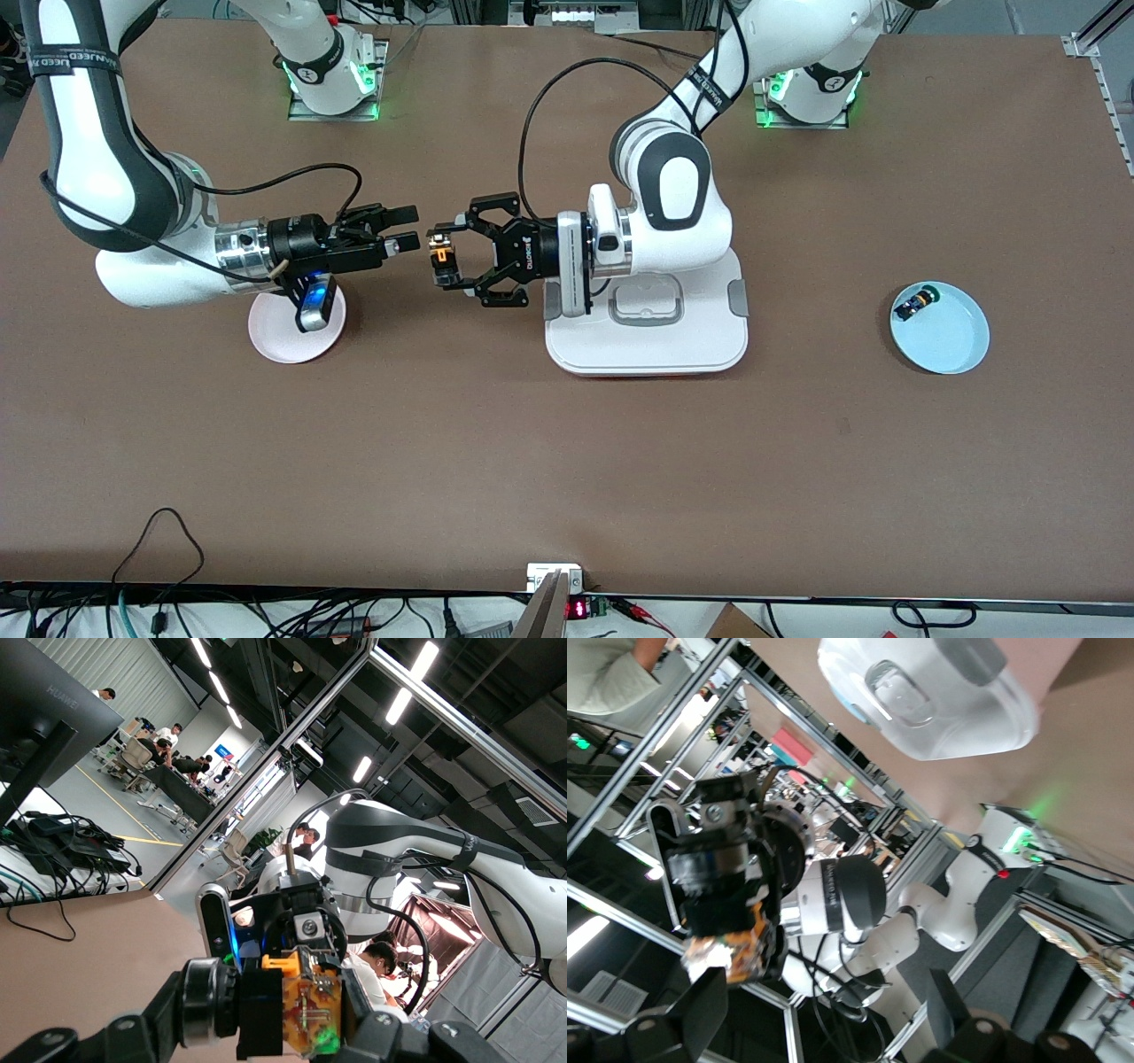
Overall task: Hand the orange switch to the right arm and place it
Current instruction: 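Close the right gripper on the orange switch held by the left gripper, then open the left gripper and withdraw it while the right gripper holds, then lower the orange switch onto the white plate with the right gripper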
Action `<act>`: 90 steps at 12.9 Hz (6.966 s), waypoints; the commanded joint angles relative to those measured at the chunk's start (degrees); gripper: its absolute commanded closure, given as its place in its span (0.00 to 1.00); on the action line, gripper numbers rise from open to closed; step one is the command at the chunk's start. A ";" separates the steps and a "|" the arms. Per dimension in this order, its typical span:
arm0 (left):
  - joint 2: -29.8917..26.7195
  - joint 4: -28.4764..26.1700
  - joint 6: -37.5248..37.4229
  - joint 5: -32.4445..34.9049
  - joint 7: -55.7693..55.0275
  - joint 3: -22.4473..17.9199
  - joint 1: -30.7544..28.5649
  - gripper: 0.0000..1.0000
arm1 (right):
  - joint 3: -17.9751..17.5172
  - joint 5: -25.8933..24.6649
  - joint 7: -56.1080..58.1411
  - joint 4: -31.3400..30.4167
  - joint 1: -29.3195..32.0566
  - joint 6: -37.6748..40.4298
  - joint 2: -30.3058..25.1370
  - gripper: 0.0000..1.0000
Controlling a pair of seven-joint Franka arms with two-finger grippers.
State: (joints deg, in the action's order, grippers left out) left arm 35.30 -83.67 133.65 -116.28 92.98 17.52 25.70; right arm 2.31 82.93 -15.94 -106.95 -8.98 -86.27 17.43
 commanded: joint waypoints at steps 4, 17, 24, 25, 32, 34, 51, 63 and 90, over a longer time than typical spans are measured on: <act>1.09 1.93 0.03 -1.14 0.63 -1.09 0.13 1.00 | -0.02 4.34 -2.34 0.69 0.19 -3.73 0.32 0.00; 3.46 5.53 0.56 -1.67 0.45 -2.40 3.74 1.00 | -0.11 4.26 -2.69 7.98 -1.13 -3.73 5.86 0.00; 4.17 5.71 0.56 -1.67 0.45 -4.08 5.23 1.00 | -0.55 4.17 -2.26 8.60 -1.74 -3.47 6.12 0.00; 4.34 5.71 0.56 -1.67 0.45 -4.08 5.23 1.00 | -0.55 4.17 -2.00 8.60 -1.92 -3.12 6.47 0.00; 4.34 5.80 0.56 -1.67 0.28 -4.08 5.23 1.00 | -0.55 4.08 -1.03 8.86 -1.13 -3.56 8.06 0.00; 4.34 5.71 0.56 -1.67 0.19 -4.08 5.23 1.00 | -0.55 3.99 -0.59 8.86 -1.22 -3.47 8.06 0.08; 4.08 5.36 0.47 -4.38 0.19 -4.08 4.71 0.00 | -0.55 3.82 10.05 8.60 0.63 1.01 8.41 0.81; -12.16 -21.76 0.03 -3.78 0.54 -4.43 -15.22 0.00 | -0.55 3.64 10.40 8.77 2.74 2.33 6.65 0.85; -38.29 -15.82 -40.48 114.79 -99.38 -29.48 -16.12 0.00 | -8.64 -81.06 55.63 16.51 5.02 -4.86 1.29 0.85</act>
State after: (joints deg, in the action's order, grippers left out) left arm -3.34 -100.63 94.75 -3.09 -2.97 -12.26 9.25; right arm -5.53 5.94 34.58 -90.24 -4.58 -89.07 19.39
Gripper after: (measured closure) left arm 0.000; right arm 0.590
